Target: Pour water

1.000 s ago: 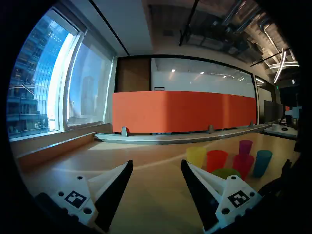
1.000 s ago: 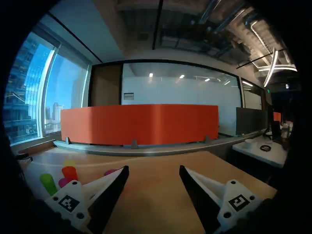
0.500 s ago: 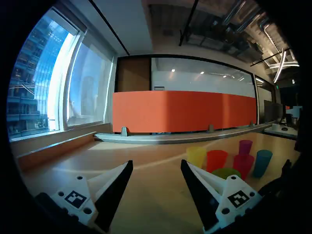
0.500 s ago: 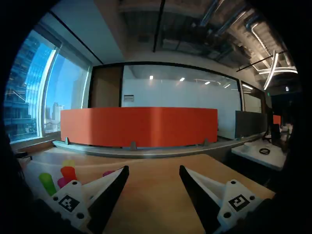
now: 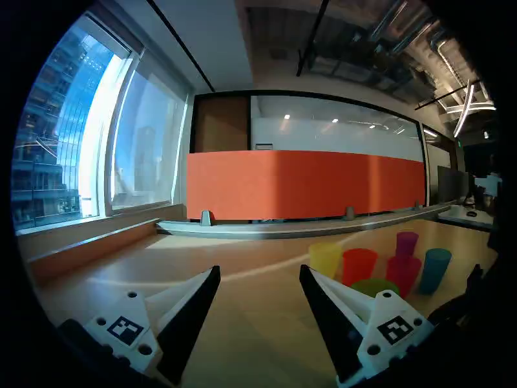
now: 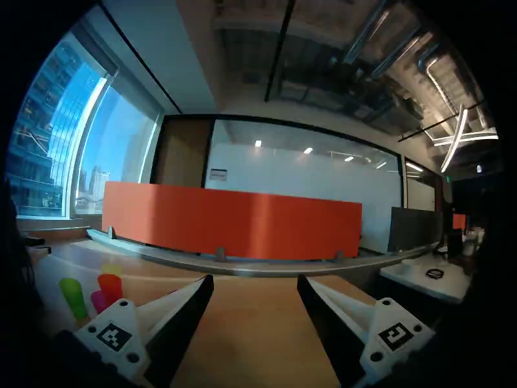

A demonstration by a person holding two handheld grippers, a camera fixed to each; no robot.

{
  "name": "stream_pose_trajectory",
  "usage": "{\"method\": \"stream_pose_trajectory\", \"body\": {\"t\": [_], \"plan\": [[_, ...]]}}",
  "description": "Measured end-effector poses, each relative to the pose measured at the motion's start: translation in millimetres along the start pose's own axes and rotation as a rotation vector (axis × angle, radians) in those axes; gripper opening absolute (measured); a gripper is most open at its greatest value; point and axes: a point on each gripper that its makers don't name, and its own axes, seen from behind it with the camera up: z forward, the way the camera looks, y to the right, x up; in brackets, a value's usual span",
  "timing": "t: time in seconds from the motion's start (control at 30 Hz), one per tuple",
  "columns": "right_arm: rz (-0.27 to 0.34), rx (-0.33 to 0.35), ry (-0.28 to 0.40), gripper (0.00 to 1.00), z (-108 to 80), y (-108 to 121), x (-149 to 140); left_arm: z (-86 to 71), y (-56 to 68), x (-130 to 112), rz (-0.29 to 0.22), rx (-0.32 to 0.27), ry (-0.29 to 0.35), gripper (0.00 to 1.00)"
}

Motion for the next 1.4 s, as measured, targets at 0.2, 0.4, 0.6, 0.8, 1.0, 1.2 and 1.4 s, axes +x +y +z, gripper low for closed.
{"method": "stream_pose_trajectory", "body": {"t": [0.2,0.4,0.6,0.8,1.0,1.2,1.4], "plan": [[0.023,0.020,0.001,1.00,4.5,-7.2,-15.2,0.5,1.0,-0.9,0.000,0.000,0.000,0.91],[0.064,0.017,-0.028,1.00,11.4,-6.6,-38.4,0.4,1.2,-1.3,-0.001,0.000,0.000,0.91],[0.109,0.014,-0.053,1.00,18.8,-4.8,-60.5,0.4,0.9,-1.7,-0.001,0.000,0.000,0.91],[0.157,0.008,-0.089,1.00,24.3,-5.7,-80.9,-0.1,1.1,-1.6,-0.001,0.000,0.000,0.91],[0.140,0.035,-0.081,0.99,24.6,-15.4,-84.1,-0.1,0.8,-0.1,0.000,0.000,0.000,0.91],[0.108,0.037,-0.071,0.99,23.0,-21.1,-87.3,0.1,1.0,-0.8,0.000,0.000,0.000,0.91],[0.110,0.039,-0.079,0.99,23.9,-23.4,-91.9,-0.1,1.3,-1.4,0.000,0.000,0.000,0.91]]}}
